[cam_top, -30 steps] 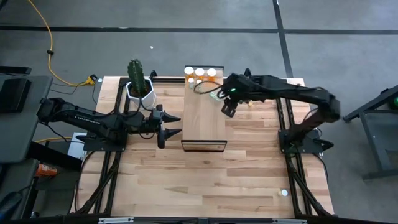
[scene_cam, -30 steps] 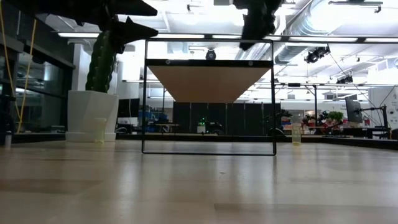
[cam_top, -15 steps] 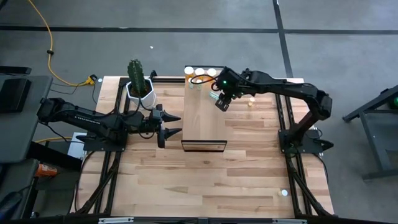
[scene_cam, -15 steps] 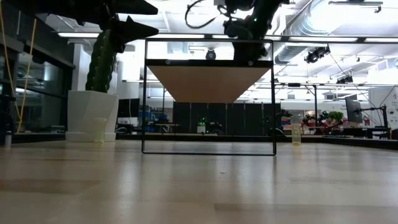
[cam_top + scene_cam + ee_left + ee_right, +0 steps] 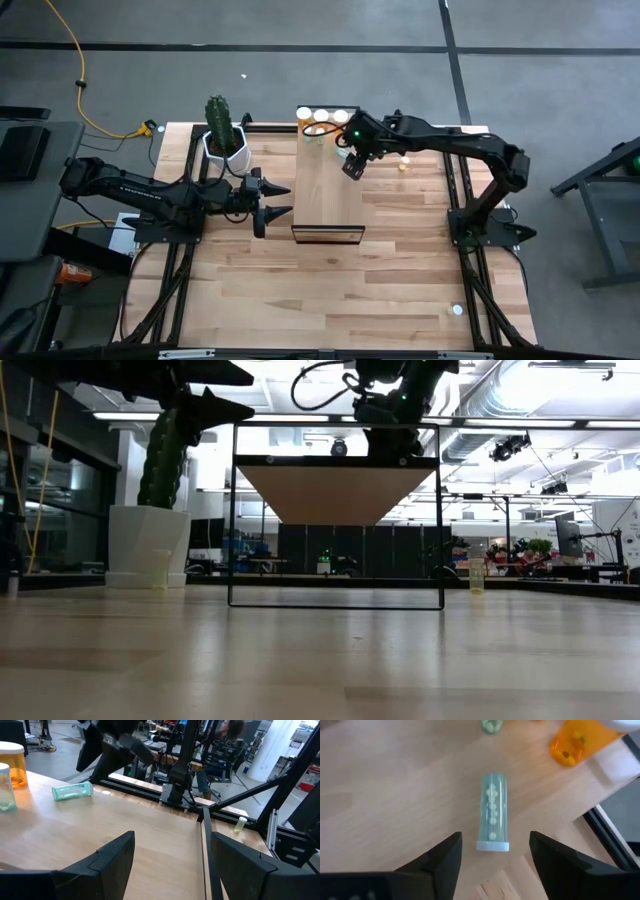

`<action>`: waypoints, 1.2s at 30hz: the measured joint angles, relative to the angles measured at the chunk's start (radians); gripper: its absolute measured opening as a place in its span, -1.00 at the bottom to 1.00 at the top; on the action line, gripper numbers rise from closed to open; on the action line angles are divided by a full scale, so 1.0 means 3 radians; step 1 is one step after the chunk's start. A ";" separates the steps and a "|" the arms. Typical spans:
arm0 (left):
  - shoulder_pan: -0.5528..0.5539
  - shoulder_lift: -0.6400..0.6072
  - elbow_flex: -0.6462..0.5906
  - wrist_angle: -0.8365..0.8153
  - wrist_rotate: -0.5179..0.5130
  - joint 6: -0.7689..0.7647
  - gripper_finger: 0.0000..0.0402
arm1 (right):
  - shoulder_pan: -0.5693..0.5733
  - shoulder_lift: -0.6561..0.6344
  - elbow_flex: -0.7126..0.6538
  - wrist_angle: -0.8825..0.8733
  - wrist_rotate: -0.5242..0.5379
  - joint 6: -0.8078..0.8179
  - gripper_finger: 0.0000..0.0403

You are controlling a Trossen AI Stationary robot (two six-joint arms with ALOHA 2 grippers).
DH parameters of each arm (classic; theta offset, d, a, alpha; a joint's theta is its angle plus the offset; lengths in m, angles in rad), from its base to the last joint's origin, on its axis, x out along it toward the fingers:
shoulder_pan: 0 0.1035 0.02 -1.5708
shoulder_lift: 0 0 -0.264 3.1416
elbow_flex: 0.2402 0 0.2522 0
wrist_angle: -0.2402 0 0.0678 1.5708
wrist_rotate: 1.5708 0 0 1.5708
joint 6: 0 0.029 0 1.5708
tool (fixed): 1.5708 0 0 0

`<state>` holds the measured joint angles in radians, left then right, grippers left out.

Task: Pick and place medicine bottles onto shelf by color
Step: Put the green pill bottle on the shelf aligned with the other green pill bottles

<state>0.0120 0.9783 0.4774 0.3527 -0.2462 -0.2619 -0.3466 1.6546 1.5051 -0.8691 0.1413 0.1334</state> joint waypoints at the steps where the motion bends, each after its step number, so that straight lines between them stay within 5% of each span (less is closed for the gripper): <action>1: 0.0000 0.0000 0.0000 -0.0002 0.0000 -0.0001 0.25 | 0.0001 0.0011 0.0000 -0.0015 -0.0001 -0.0004 0.13; 26: 0.0000 0.0000 0.0000 -0.0043 0.0000 -0.0018 0.25 | 0.0001 0.0232 -0.0004 -0.0046 0.0012 0.0000 0.17; 36: 0.0000 0.0000 0.0000 -0.0044 0.0000 -0.0018 0.25 | 0.0000 0.0232 -0.0004 -0.0055 0.0020 -0.0006 -0.21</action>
<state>0.0120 0.9783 0.4774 0.3395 -0.2462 -0.2674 -0.3465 1.7241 1.5040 -0.8855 0.1474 0.1315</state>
